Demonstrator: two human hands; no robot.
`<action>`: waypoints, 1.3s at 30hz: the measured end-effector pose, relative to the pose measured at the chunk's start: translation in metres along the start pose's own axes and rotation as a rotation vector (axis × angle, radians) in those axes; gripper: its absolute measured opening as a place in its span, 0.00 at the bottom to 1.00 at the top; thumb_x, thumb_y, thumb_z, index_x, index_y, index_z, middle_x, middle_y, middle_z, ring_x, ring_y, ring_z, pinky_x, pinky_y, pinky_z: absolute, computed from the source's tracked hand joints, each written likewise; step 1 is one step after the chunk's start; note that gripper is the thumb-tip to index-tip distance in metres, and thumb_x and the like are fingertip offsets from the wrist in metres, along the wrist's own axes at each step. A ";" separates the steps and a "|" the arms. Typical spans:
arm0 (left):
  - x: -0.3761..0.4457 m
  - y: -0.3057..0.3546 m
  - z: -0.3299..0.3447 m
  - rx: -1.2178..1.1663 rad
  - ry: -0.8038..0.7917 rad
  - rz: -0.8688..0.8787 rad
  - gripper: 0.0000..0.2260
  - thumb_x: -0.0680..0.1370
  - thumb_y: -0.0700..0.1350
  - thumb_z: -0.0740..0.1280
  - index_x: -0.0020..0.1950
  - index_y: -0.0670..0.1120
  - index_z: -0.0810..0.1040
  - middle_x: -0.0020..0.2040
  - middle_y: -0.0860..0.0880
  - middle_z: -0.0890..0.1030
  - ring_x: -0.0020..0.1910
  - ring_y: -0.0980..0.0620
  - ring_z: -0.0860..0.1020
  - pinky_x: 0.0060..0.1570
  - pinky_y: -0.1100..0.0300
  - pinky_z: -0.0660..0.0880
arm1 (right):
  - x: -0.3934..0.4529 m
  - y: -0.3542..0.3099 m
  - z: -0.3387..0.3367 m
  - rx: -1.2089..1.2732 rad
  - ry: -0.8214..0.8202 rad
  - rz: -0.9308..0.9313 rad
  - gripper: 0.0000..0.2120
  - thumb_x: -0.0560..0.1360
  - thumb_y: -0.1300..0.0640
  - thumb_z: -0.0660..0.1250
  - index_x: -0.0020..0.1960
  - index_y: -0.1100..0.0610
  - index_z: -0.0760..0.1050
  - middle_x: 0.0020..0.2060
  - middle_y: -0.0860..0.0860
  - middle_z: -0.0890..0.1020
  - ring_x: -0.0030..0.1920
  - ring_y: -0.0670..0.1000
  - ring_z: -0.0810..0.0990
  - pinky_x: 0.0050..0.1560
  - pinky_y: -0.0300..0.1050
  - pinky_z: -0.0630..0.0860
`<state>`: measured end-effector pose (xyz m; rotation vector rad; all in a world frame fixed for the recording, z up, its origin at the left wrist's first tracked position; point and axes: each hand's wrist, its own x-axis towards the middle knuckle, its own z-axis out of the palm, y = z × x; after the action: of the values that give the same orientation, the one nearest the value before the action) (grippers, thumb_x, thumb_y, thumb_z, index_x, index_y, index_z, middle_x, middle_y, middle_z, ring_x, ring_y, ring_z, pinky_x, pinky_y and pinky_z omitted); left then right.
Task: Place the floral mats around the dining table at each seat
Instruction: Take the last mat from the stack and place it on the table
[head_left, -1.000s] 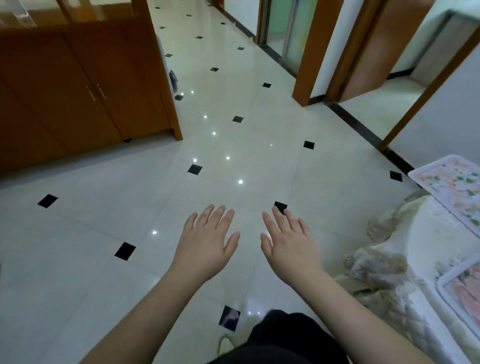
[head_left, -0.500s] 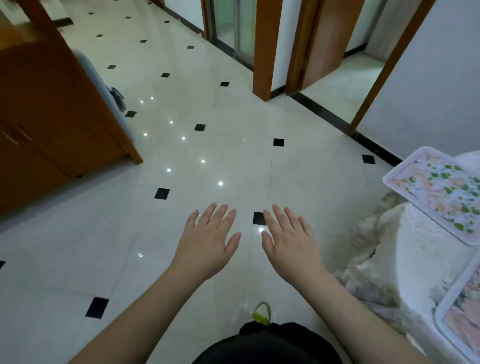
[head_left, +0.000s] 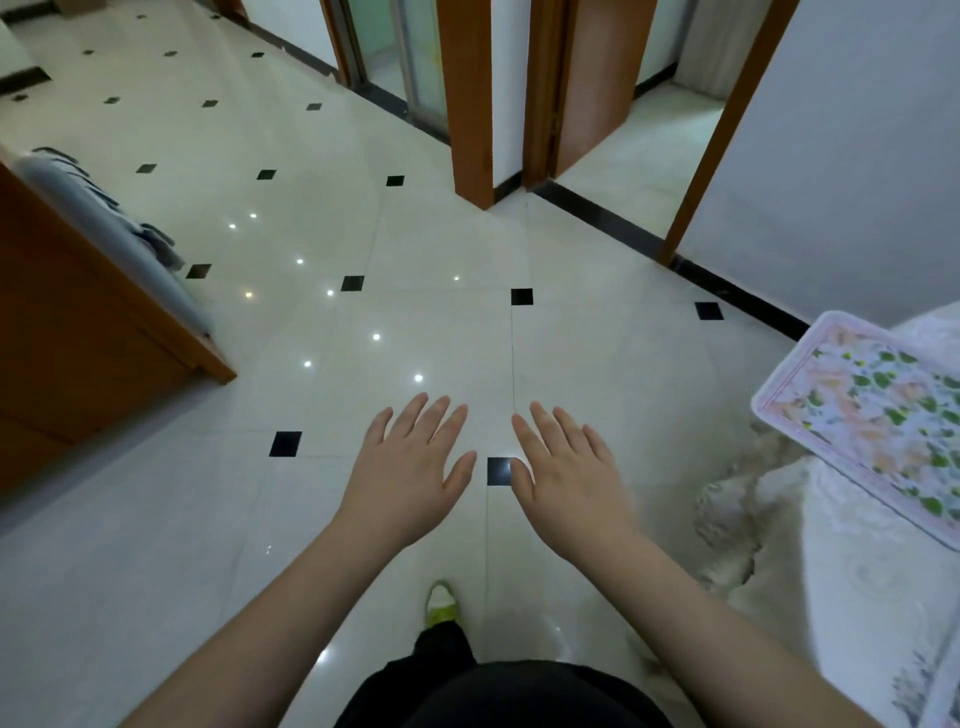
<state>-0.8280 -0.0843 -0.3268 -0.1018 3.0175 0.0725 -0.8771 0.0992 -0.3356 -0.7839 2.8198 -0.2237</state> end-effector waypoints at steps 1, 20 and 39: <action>0.013 -0.003 0.000 0.004 0.000 0.014 0.35 0.77 0.63 0.35 0.80 0.52 0.57 0.80 0.51 0.60 0.79 0.50 0.54 0.76 0.47 0.51 | 0.012 0.001 0.000 -0.002 0.000 0.011 0.38 0.73 0.42 0.28 0.80 0.49 0.49 0.79 0.50 0.52 0.79 0.53 0.49 0.76 0.52 0.46; 0.264 -0.066 -0.030 -0.022 0.030 0.347 0.31 0.80 0.61 0.42 0.77 0.49 0.65 0.76 0.49 0.67 0.77 0.48 0.62 0.74 0.47 0.56 | 0.214 0.037 -0.032 -0.005 0.096 0.346 0.29 0.77 0.45 0.46 0.72 0.52 0.71 0.72 0.54 0.71 0.72 0.57 0.70 0.69 0.57 0.67; 0.479 0.125 -0.058 0.022 -0.013 0.688 0.36 0.76 0.62 0.33 0.81 0.52 0.54 0.81 0.51 0.56 0.80 0.51 0.50 0.77 0.50 0.47 | 0.265 0.260 -0.085 0.123 0.161 0.645 0.37 0.74 0.42 0.31 0.79 0.50 0.53 0.79 0.51 0.54 0.79 0.54 0.51 0.76 0.54 0.49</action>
<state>-1.3177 0.0069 -0.3229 0.9272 2.8830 0.0982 -1.2475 0.1885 -0.3470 0.1928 2.9905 -0.3555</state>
